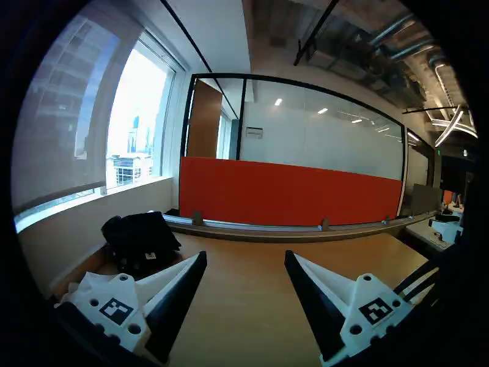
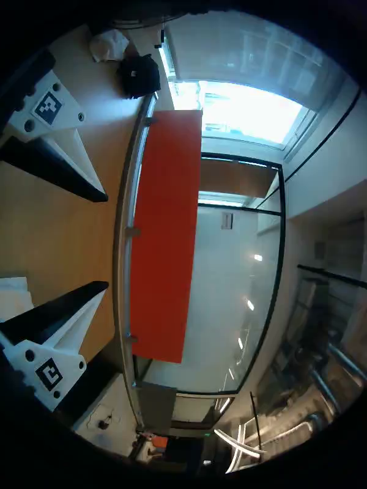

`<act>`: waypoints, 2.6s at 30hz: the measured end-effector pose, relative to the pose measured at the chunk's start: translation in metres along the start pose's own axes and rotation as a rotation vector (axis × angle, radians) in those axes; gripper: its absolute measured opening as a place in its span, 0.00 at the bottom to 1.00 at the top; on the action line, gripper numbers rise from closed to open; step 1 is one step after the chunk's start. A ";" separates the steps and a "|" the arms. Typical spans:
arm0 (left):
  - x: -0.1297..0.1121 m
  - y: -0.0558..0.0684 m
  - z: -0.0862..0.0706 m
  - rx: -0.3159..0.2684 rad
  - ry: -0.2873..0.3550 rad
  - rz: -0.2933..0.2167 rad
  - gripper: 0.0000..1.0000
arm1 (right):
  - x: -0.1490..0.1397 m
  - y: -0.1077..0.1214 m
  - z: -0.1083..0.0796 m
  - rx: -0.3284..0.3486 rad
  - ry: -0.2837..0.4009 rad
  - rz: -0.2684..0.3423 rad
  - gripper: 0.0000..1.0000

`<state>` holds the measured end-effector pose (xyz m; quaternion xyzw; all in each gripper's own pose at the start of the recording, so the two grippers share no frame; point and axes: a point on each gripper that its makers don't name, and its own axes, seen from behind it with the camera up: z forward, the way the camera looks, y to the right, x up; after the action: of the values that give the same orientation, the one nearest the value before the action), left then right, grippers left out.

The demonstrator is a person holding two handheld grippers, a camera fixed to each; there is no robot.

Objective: Fold towel

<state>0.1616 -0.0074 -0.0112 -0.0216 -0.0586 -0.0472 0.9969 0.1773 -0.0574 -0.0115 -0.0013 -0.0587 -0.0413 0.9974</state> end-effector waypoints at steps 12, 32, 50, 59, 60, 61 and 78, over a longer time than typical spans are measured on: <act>-0.022 -0.002 0.007 -0.012 0.039 0.062 0.94 | 0.008 -0.001 -0.006 0.007 0.024 0.000 1.00; -0.099 -0.018 0.018 0.020 0.090 0.049 0.94 | -0.015 -0.001 -0.009 0.013 0.048 0.077 1.00; -0.150 -0.010 0.027 0.027 0.113 0.031 0.94 | -0.045 -0.005 0.001 0.024 0.071 0.094 1.00; -0.154 -0.009 0.030 0.031 0.119 0.029 0.94 | -0.053 0.002 0.001 0.019 0.064 0.097 1.00; -0.155 -0.009 0.030 0.031 0.119 0.032 0.94 | -0.053 0.003 0.001 0.020 0.065 0.099 1.00; -0.155 -0.009 0.030 0.032 0.118 0.037 0.94 | -0.054 0.003 0.001 0.020 0.064 0.100 1.00; -0.157 -0.010 0.031 0.043 0.119 0.087 0.94 | -0.055 0.017 0.001 0.009 0.079 0.116 1.00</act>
<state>0.0015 -0.0012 0.0007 0.0004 0.0006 -0.0036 1.0000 0.1243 -0.0363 -0.0168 0.0014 -0.0191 0.0169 0.9997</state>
